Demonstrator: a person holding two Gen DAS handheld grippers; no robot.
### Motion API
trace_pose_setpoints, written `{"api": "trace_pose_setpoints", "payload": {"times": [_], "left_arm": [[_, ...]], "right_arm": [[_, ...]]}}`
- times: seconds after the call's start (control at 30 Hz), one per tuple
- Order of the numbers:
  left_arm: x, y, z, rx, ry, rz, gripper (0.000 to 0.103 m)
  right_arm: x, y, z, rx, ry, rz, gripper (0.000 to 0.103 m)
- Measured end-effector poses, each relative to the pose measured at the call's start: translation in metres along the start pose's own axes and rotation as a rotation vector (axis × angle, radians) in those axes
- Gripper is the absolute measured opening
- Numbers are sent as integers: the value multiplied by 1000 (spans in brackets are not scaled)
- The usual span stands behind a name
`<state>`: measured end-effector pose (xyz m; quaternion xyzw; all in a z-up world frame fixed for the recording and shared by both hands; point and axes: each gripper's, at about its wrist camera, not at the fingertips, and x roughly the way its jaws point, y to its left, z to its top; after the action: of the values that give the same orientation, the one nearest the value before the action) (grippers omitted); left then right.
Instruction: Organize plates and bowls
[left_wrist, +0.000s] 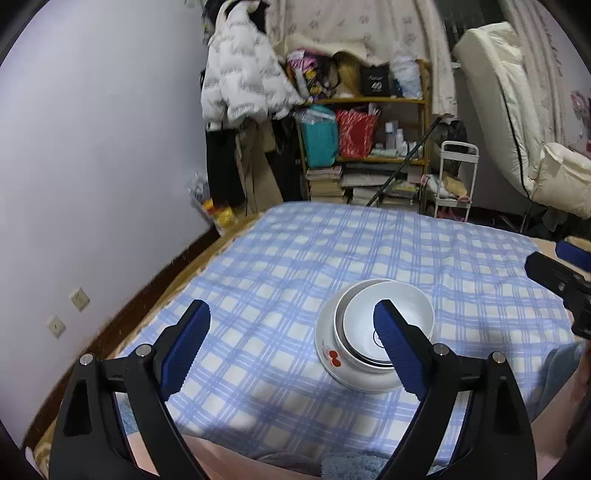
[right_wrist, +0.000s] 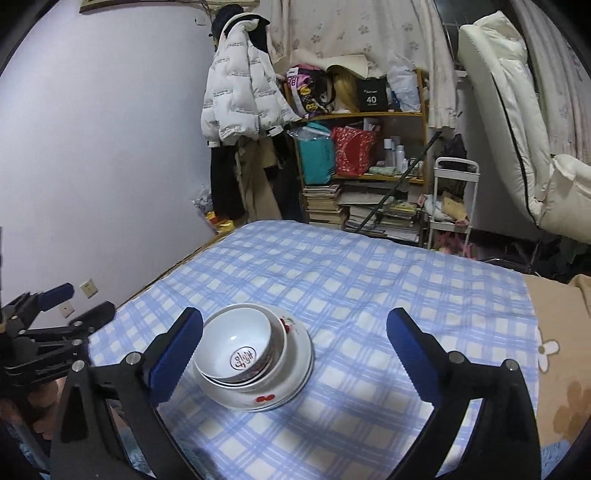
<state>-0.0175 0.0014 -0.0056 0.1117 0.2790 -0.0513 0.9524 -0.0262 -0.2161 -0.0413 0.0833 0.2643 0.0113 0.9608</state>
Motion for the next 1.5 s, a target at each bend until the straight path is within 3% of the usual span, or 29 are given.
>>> {"api": "trace_pose_setpoints", "payload": {"times": [0.27,0.57,1.5], "left_arm": [[4,-5,-7,16,13,35,90],[-4,1,-11,-11,-32,49,90],[-18,-8,-8,-15,-90,88,90]], "right_arm": [[-13,-2,-12,-17,-78,-45,103],[-15,-9,-16,-14,-112,-37,103],[-12,-13,-17,-35,-105,-60,103]]}}
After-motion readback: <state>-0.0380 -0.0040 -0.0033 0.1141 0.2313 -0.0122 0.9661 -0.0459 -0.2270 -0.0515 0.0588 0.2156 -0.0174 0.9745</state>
